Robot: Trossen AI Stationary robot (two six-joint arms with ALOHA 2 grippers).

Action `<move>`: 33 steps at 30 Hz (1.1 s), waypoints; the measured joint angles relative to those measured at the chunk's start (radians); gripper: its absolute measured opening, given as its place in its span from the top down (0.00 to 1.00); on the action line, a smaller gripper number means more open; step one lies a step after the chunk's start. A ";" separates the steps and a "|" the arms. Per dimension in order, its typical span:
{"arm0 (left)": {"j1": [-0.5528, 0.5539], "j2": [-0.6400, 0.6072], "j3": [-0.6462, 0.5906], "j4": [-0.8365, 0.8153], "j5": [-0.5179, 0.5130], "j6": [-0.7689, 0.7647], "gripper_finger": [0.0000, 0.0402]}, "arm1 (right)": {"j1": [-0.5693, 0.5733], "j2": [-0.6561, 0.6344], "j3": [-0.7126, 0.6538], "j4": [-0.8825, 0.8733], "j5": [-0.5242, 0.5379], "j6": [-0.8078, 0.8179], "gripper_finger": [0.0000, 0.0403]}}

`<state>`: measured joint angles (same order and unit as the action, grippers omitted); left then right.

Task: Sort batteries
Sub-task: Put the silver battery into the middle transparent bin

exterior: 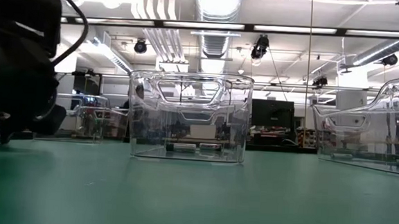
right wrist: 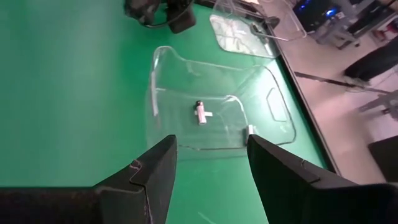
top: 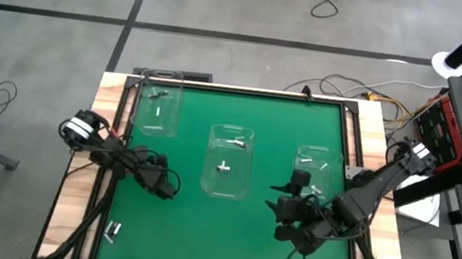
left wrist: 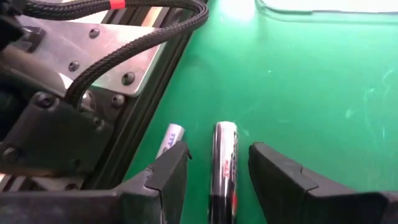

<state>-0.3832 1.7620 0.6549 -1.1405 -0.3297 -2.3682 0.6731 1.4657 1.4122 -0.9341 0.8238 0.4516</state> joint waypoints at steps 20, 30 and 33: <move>-0.010 -0.015 0.009 0.057 -0.109 0.121 0.90 | 0.062 -0.020 -0.011 -0.005 0.016 0.078 0.53; -0.042 -0.130 0.074 0.139 -0.308 0.298 0.92 | 0.111 0.031 -0.131 0.044 0.015 0.221 0.53; -0.042 -0.186 0.094 0.150 -0.379 0.412 0.92 | 0.112 0.064 -0.174 0.121 0.015 0.244 0.53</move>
<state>-0.4252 1.5763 0.7494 -0.9906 -0.7092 -1.9558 0.7850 1.5296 1.2381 -0.8130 0.8391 0.6956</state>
